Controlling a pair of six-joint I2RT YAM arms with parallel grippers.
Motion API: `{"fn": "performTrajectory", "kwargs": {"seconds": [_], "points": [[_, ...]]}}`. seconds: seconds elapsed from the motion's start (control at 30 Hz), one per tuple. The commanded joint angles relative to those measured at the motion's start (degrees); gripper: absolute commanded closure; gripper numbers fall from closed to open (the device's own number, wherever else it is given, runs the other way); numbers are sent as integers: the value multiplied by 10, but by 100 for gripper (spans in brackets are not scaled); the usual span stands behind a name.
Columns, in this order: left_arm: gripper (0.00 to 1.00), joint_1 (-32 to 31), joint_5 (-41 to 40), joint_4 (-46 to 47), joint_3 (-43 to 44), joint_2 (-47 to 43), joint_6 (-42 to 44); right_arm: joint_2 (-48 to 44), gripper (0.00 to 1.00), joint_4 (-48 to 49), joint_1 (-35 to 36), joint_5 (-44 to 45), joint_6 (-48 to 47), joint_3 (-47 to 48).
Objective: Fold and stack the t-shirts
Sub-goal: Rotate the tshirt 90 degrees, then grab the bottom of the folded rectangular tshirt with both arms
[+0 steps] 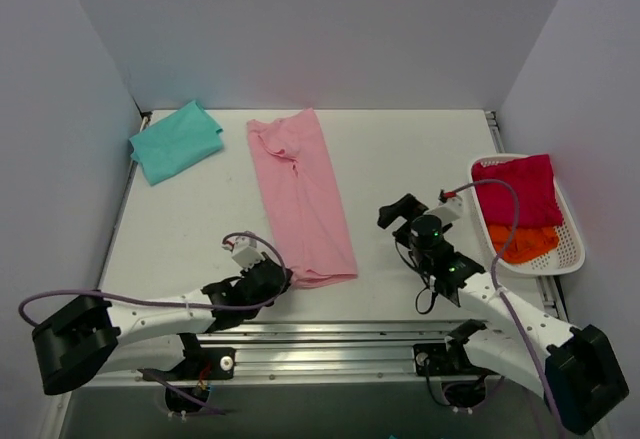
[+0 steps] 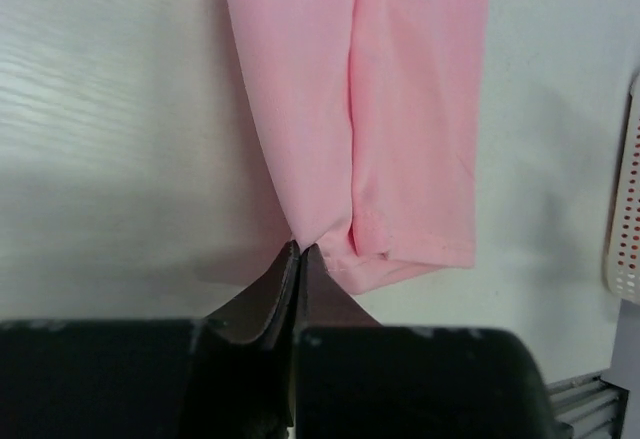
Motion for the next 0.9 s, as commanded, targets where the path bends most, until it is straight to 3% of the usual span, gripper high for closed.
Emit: {"fn": "performTrajectory", "kwargs": {"seconds": [0.0,0.1,0.23,0.5,0.67,0.87], "points": [[98,-4,-81,-158,-48,-90,-42,24,7,43,135,64,10,8],[98,-3,-96,-203,-72,-156,-53,60,6,35,245,106,25,18],[98,0,-115,-271,-75,-185,-54,102,6,24,316,128,62,15],[98,1,-107,-237,-85,-132,-58,120,6,45,389,149,131,-27],[95,1,-101,-213,-72,-92,-53,209,7,86,439,155,164,-24],[93,1,-103,-220,-70,-92,-53,290,18,129,463,147,181,-3]]}}
